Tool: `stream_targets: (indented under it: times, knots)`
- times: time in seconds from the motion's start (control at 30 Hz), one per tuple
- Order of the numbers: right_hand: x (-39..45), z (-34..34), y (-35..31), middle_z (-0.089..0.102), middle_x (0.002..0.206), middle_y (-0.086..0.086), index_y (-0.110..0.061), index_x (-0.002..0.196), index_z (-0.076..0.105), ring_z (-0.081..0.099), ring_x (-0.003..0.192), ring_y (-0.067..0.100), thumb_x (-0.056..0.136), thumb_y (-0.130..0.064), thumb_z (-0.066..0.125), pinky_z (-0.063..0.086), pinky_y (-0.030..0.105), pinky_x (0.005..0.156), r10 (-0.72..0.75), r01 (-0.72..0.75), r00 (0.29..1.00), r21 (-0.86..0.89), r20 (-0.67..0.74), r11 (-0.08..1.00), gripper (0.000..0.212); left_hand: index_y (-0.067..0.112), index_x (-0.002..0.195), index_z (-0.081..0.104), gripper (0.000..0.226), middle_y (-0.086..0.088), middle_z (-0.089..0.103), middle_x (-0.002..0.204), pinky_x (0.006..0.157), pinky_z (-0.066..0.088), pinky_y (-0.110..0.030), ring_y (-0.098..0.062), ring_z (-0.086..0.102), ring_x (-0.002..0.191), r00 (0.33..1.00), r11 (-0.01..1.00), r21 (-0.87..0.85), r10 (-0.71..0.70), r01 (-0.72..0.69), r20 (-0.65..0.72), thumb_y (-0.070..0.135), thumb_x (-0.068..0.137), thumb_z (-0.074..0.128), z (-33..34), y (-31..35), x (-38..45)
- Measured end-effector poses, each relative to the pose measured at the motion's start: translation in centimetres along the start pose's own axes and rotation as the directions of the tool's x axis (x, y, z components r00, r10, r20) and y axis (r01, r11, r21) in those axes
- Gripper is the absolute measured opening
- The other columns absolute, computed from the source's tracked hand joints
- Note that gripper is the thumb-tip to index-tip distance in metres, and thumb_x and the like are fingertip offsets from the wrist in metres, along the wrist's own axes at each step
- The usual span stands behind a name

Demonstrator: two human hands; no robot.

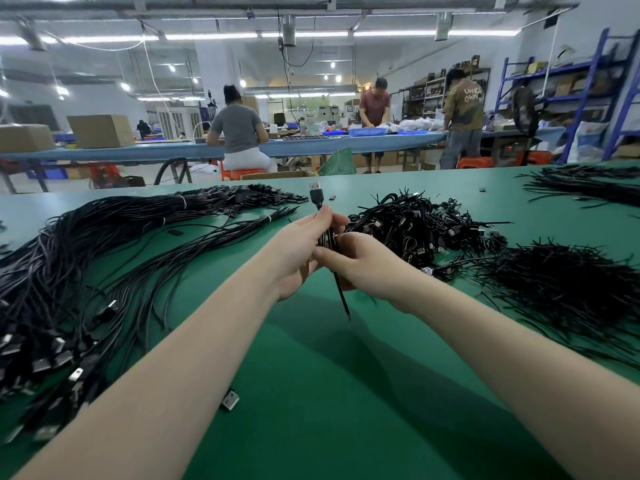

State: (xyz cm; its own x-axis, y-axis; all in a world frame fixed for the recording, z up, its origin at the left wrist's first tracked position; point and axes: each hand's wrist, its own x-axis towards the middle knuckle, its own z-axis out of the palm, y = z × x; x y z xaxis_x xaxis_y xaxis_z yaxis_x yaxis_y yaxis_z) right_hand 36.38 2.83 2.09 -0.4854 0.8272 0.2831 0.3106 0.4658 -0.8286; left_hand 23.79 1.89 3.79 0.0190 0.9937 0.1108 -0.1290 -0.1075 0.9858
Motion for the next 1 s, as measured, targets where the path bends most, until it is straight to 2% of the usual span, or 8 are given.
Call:
stream_targets:
  times: [0.17, 0.33, 0.43, 0.5, 0.57, 0.67, 0.83, 1.0]
  knots:
    - [0.4, 1.0, 1.3, 0.051, 0.075, 0.001, -0.012, 0.092, 0.042, 0.049, 0.065, 0.019, 0.102, -0.033, 0.035, 0.032, 0.027, 0.052, -0.086, 0.038, 0.992, -0.439, -0.09, 0.898, 0.024, 0.023, 0.079, 0.065, 0.036, 0.008, 0.059, 0.075, 0.055, 0.046, -0.015, -0.002, 0.053, 0.054, 0.998, 0.996, 0.08, 0.053, -0.049, -0.038, 0.036, 0.102, 0.042, 0.5, -1.5, 0.3]
    - [0.1, 0.6, 3.5, 0.053, 0.084, 0.002, -0.016, 0.092, 0.04, 0.05, 0.074, 0.027, 0.103, -0.035, 0.027, 0.039, 0.035, 0.066, 0.0, -0.094, 0.986, -0.55, -0.168, 0.83, 0.026, 0.02, 0.086, 0.071, 0.035, 0.006, 0.071, 0.084, 0.074, 0.051, -0.024, -0.008, 0.065, 0.074, 0.997, 0.995, 0.07, -0.066, 0.069, -0.046, 0.041, 0.099, 0.046, 0.7, -2.9, 0.2]
    - [0.0, 0.0, 4.8, 0.05, 0.08, 0.002, -0.017, 0.087, 0.036, 0.05, 0.072, 0.029, 0.103, -0.04, 0.023, 0.037, 0.037, 0.063, 0.04, -0.16, 0.982, -0.695, -0.185, 0.701, 0.031, 0.014, 0.091, 0.066, 0.036, 0.005, 0.069, 0.087, 0.071, 0.049, -0.028, -0.014, 0.068, 0.083, 0.964, 0.928, 0.369, 0.05, 0.051, -0.26, 0.048, 0.094, 0.052, 0.2, -3.9, 0.6]
    - [-0.2, -0.3, 5.6, 0.057, 0.089, 0.007, -0.016, 0.089, 0.036, 0.056, 0.078, 0.034, 0.103, -0.039, 0.022, 0.036, 0.038, 0.063, 0.011, -0.14, 0.985, -0.767, -0.17, 0.627, 0.03, 0.01, 0.103, 0.054, 0.025, 0.003, 0.059, 0.097, 0.078, 0.041, -0.029, -0.023, 0.059, 0.099, 0.863, 0.746, 0.665, 0.362, -0.042, -0.352, 0.034, 0.096, 0.052, -0.4, -4.9, 0.5]
    - [-0.5, -0.6, 6.3, 0.06, 0.099, 0.009, -0.017, 0.091, 0.033, 0.06, 0.084, 0.035, 0.104, -0.036, 0.023, 0.031, 0.038, 0.062, -0.042, -0.075, 0.993, -0.853, -0.112, 0.517, 0.025, 0.011, 0.124, 0.045, 0.032, -0.005, 0.047, 0.122, 0.093, 0.033, -0.031, -0.027, 0.043, 0.12, 0.771, 0.278, 0.952, 0.631, -0.124, -0.084, 0.009, 0.092, 0.046, -0.9, -5.7, 0.0]
    - [-0.6, -0.8, 6.9, 0.061, 0.105, 0.006, -0.017, 0.1, 0.04, 0.063, 0.09, 0.03, 0.104, -0.032, 0.024, 0.028, 0.036, 0.064, -0.167, 0.064, 0.986, -0.938, 0.007, 0.34, 0.022, 0.021, 0.129, 0.051, 0.045, 0.0, 0.051, 0.132, 0.102, 0.031, -0.035, -0.022, 0.041, 0.132, 0.774, -0.35, 0.908, 0.499, -0.231, 0.39, 0.008, 0.086, 0.047, -1.1, -7.0, 0.2]
    - [-0.4, -1.9, 6.7, 0.06, 0.108, 0.003, -0.018, 0.106, 0.043, 0.062, 0.099, 0.025, 0.103, -0.028, 0.027, 0.03, 0.037, 0.071, -0.138, 0.214, 0.973, -0.941, 0.183, 0.262, 0.02, 0.022, 0.064, 0.059, 0.022, 0.005, 0.058, 0.053, 0.055, 0.041, -0.022, -0.014, 0.06, 0.048, 0.833, -0.508, 0.83, 0.338, -0.23, 0.438, 0.024, 0.062, 0.08, 0.0, -6.7, -0.6]
    - [-0.7, -3.8, 5.1, 0.06, 0.101, 0.004, -0.014, 0.108, 0.047, 0.06, 0.089, 0.027, 0.098, -0.016, 0.028, 0.026, 0.034, 0.069, -0.208, 0.327, 0.921, -0.944, 0.329, -0.048, 0.022, 0.016, 0.097, 0.055, 0.011, -0.003, 0.063, 0.095, 0.062, 0.028, -0.03, -0.023, 0.064, 0.082, 0.915, -0.418, 0.896, 0.284, -0.149, 0.285, 0.022, 0.09, 0.05, 1.7, -6.7, -1.4]
